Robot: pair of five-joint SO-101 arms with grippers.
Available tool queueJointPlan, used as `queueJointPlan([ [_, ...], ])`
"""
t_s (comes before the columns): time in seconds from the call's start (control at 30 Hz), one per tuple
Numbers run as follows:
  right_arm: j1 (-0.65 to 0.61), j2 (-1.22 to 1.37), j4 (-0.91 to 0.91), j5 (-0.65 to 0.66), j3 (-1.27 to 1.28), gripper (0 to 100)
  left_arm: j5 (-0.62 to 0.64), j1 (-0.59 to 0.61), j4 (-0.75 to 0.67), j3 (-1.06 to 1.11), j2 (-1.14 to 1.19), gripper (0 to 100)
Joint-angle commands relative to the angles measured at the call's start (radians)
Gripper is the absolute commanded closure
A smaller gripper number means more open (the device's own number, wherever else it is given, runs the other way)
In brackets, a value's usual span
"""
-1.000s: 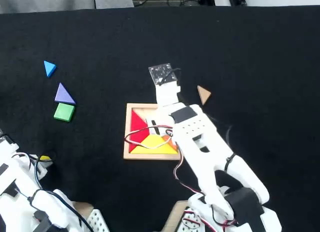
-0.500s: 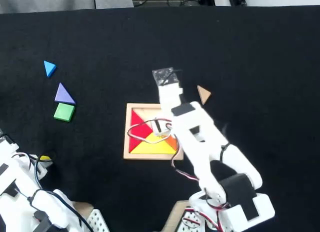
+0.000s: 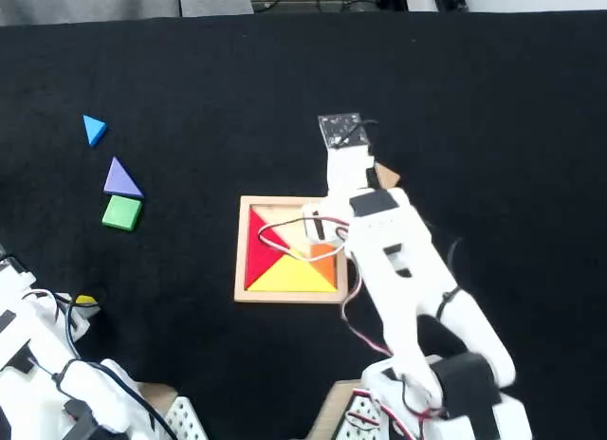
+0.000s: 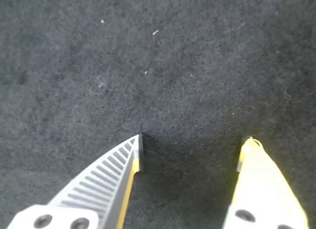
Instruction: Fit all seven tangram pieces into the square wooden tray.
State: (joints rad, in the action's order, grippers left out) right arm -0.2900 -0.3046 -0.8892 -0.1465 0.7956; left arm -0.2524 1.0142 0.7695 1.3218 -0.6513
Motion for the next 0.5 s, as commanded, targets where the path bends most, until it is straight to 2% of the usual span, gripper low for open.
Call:
queueJointPlan([
  [0.0,-0.068,-0.038,0.025,0.032,0.004,93.2,-0.008,-0.016,-0.006,0.001,-0.009,68],
  [0.33,-0.089,0.202,0.025,0.029,-0.124,90.3,-0.008,-0.016,-0.006,0.001,-0.009,68],
  [0.47,-0.087,0.217,0.023,0.031,-0.122,90.3,-0.008,-0.016,-0.006,0.001,-0.009,68],
])
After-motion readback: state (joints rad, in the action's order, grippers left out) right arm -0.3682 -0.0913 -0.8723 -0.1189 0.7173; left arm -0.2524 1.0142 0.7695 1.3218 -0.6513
